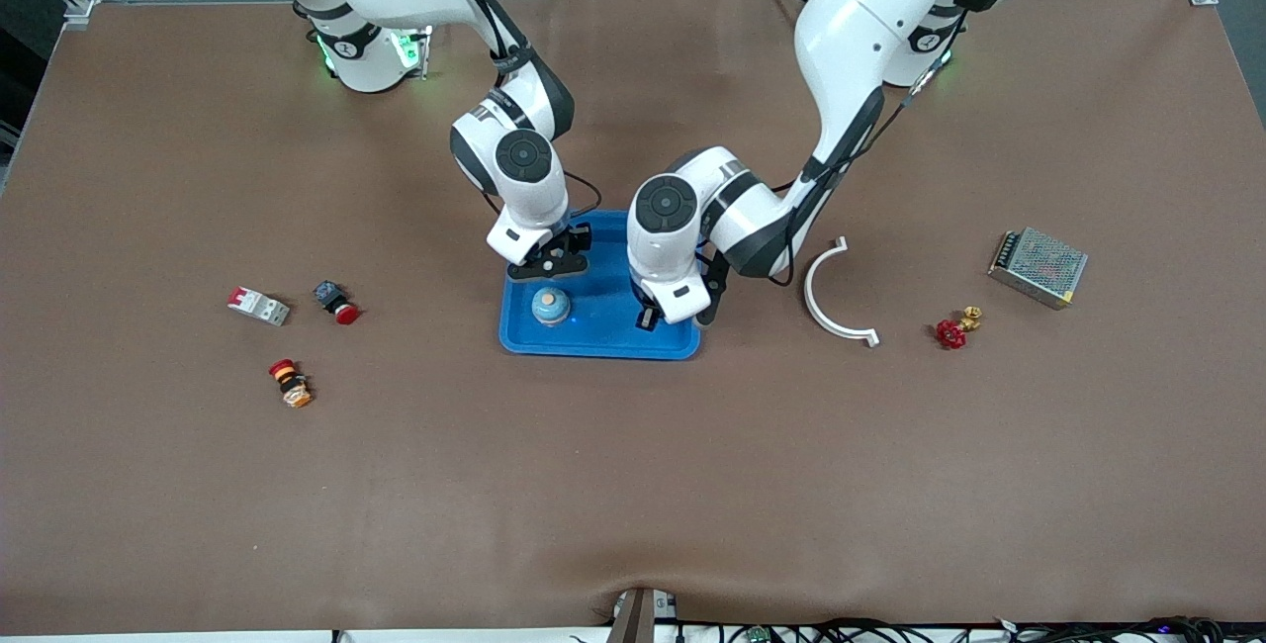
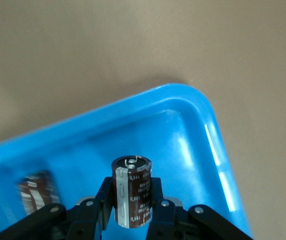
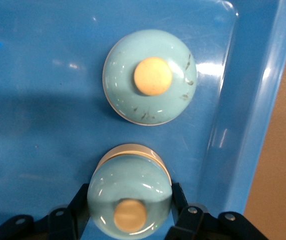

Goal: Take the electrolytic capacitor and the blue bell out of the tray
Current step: 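Lift the bell with the right gripper while the left gripper lifts the capacitor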

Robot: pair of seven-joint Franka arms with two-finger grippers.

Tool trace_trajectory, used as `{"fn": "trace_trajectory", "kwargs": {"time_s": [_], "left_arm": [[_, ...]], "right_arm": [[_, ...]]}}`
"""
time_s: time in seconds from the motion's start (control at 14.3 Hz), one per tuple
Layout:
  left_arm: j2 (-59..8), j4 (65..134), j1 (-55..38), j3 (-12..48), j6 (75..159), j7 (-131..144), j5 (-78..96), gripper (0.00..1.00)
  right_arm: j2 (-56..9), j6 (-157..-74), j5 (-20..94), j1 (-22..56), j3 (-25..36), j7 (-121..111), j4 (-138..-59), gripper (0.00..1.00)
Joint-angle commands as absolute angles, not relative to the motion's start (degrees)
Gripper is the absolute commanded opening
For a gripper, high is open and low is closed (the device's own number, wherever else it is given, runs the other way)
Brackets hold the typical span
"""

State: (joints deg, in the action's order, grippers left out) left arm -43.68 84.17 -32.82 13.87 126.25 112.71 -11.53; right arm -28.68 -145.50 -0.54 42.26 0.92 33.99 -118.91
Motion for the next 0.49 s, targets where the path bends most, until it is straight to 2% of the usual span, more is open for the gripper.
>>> {"fn": "trace_trajectory", "kwargs": {"time_s": [0.0, 0.21, 0.42], "left_arm": [[-38.34, 87.61, -30.68, 15.55, 121.21, 98.48, -10.99, 0.0], [-31.05, 97.61, -25.68, 18.89, 121.64, 83.2, -10.99, 0.0], [-24.71, 107.11, -16.82, 24.15, 122.17, 67.64, -10.99, 0.0]], "right_arm": [[-28.39, -145.99, -1.05, 41.57, 0.44, 34.37, -119.18, 0.38], [-28.39, -145.72, -1.05, 41.57, 0.44, 34.37, -119.09, 0.37], [-27.69, -144.15, -1.05, 41.66, 0.35, 34.45, -118.65, 0.37]]}}
